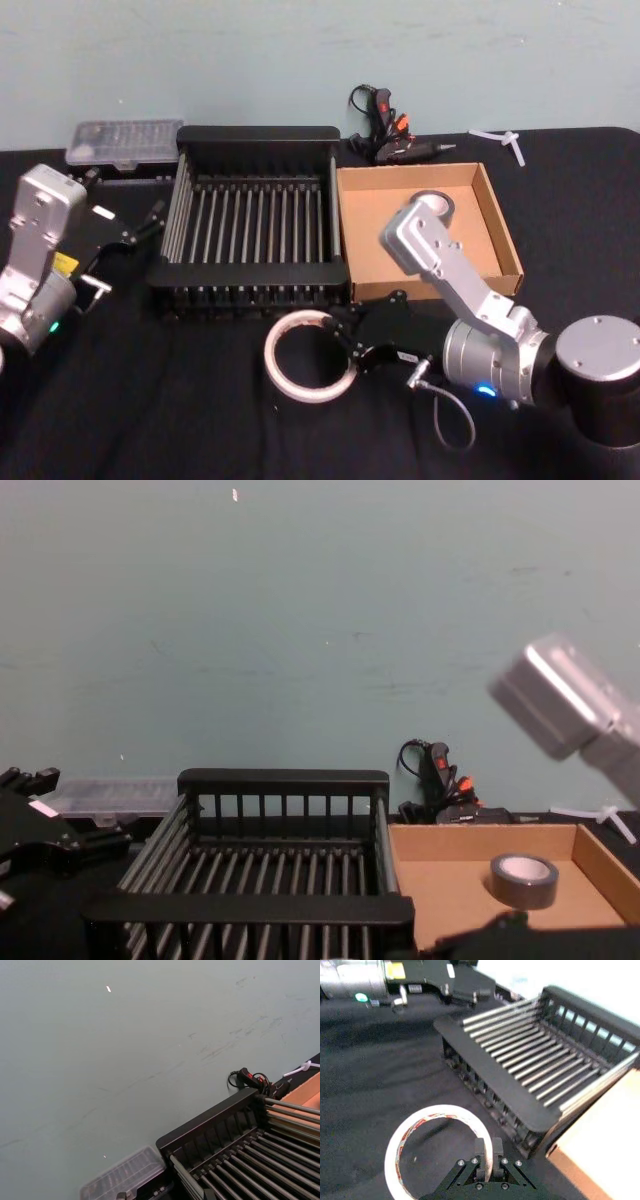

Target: Pick up the white tape and place it into the black box , Pick up the silver tape and place it into the brown box.

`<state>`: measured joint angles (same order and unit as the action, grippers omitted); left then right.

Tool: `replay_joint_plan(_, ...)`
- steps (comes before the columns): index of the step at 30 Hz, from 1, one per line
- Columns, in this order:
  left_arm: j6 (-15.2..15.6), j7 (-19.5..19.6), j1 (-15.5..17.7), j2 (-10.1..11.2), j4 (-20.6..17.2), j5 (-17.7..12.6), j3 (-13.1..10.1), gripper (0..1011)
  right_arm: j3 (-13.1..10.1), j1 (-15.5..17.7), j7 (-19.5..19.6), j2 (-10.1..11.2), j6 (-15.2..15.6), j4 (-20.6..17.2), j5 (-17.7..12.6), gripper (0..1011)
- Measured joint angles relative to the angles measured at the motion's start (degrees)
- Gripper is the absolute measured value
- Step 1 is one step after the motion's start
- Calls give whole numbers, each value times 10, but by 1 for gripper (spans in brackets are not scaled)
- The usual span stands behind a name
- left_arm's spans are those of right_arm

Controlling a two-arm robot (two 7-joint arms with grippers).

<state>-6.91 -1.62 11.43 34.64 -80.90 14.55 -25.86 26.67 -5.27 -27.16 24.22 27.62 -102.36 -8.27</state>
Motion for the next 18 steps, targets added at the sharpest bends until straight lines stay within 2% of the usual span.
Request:
replay_joint_plan(10, 0, 0, 0, 0, 0, 0, 0, 1001, -13, -5, 4, 13, -47, -26, -22, 92)
replay_joint_plan(18, 0, 0, 0, 0, 0, 0, 0, 1001, -22, -25, 23, 11, -73, -20, -28, 92)
